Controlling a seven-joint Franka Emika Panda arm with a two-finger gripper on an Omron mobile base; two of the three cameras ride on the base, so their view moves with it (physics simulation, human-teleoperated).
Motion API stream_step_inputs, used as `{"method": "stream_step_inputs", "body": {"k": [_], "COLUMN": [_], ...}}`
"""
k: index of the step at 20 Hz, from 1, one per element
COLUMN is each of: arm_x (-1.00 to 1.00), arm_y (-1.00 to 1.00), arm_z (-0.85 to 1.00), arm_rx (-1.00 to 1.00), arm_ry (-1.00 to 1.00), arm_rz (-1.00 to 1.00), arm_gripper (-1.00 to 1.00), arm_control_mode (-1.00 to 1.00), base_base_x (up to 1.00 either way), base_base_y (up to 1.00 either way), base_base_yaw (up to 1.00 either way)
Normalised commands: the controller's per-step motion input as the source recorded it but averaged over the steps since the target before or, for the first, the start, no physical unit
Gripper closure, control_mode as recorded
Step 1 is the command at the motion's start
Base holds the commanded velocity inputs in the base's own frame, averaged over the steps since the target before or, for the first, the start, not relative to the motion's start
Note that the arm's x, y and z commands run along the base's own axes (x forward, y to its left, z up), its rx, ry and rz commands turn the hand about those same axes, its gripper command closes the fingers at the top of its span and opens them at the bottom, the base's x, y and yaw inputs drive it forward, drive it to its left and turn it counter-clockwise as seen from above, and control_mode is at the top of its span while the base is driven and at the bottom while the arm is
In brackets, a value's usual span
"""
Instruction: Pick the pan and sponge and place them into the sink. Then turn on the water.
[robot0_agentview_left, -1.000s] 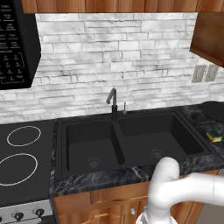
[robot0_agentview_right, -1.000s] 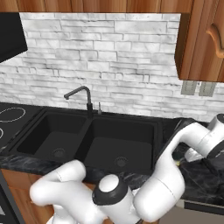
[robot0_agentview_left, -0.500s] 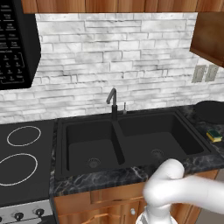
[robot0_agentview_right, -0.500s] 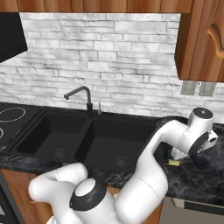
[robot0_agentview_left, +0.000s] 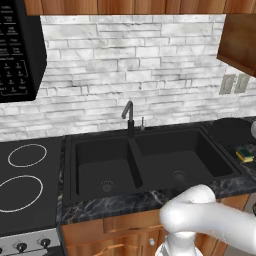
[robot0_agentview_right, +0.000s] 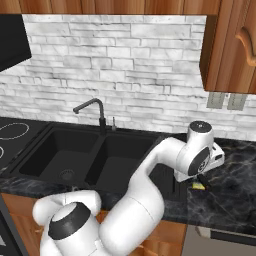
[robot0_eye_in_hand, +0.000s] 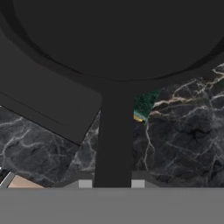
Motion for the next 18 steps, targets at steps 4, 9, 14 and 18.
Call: {"method": "stream_step_inputs", "body": {"k": [4, 9, 14, 18], "arm_x": [-0.01, -0.01, 0.0, 0.0], "arm_y": [0.6, 0.59, 0.56, 0.55], "arm_z": [0.0, 0.02, 0.01, 0.05], "arm_rx": [0.0, 0.0, 0.0, 0.0], "arm_ry": [0.05, 0.05, 0.03, 0.02], "arm_rz": [-0.01, -0.01, -0.02, -0.02], "arm_gripper": [1.0, 1.0, 1.0, 1.0], "arm_control_mode": [-1.0, -1.0, -1.0, -1.0], "base_base_x": [0.0, 0.0, 0.0, 0.0], "base_base_y": [0.0, 0.0, 0.0, 0.0], "base_base_yaw": [0.0, 0.0, 0.0, 0.0]}}
